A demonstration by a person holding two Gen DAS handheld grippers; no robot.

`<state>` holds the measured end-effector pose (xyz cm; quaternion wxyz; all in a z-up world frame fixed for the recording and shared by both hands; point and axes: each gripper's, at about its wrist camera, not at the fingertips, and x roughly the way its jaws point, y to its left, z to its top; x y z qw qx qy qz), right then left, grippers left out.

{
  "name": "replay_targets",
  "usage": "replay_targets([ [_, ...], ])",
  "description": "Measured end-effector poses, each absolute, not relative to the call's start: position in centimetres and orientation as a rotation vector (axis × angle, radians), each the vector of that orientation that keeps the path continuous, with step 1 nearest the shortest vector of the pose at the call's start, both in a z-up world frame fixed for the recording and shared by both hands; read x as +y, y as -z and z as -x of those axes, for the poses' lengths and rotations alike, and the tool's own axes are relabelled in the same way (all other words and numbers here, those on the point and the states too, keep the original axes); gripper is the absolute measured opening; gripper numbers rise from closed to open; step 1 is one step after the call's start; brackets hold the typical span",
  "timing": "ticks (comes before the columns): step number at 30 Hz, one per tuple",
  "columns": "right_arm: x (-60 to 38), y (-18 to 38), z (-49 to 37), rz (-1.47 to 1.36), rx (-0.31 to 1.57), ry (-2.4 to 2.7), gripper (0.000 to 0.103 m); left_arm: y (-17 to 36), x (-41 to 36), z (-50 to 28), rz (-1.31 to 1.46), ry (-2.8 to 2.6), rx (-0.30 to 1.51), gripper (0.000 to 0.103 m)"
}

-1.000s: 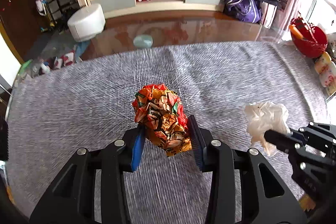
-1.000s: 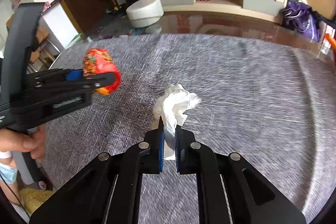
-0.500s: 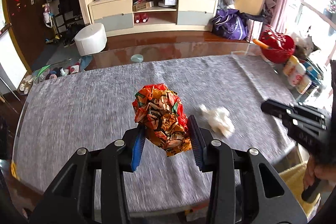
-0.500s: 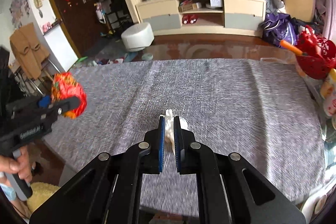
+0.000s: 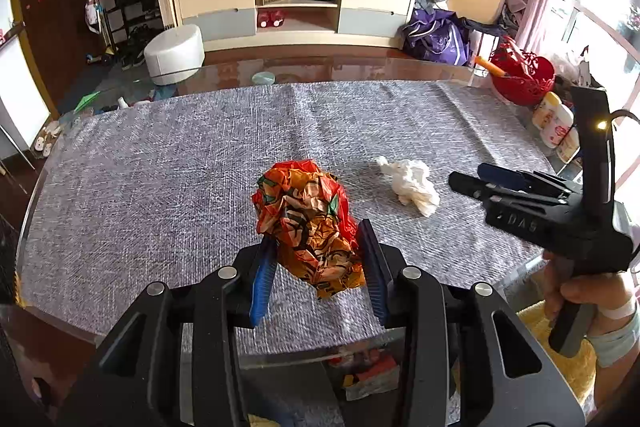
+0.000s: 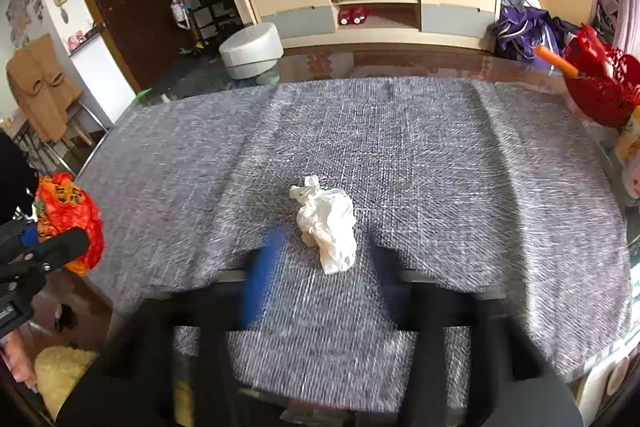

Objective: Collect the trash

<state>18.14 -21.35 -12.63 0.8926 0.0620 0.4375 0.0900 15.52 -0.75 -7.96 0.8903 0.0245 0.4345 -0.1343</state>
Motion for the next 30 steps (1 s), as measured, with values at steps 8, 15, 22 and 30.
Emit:
replay_targets([
  [8, -20.2, 16.7, -22.0, -0.099, 0.983, -0.187, 0.059, 10.4, -0.5, -19.1, -0.034, 0.288, 0.949, 0.037],
  [15, -20.0, 18.2, -23.2, -0.090, 1.009, -0.201, 0.012, 10.9, -0.5, -20.4, -0.026, 0.285, 0.960, 0.037],
  [22, -21.1, 13.8, -20.2, -0.097, 0.932, -0.210, 0.010, 9.0, -1.4, -18.0, -0.033, 0.305, 0.923, 0.037],
  [30, -22.3, 8.7, -13.7, -0.077, 0.847, -0.178, 0.010, 6.9, -2.7, -11.8, -0.028, 0.345, 0.869, 0.038],
])
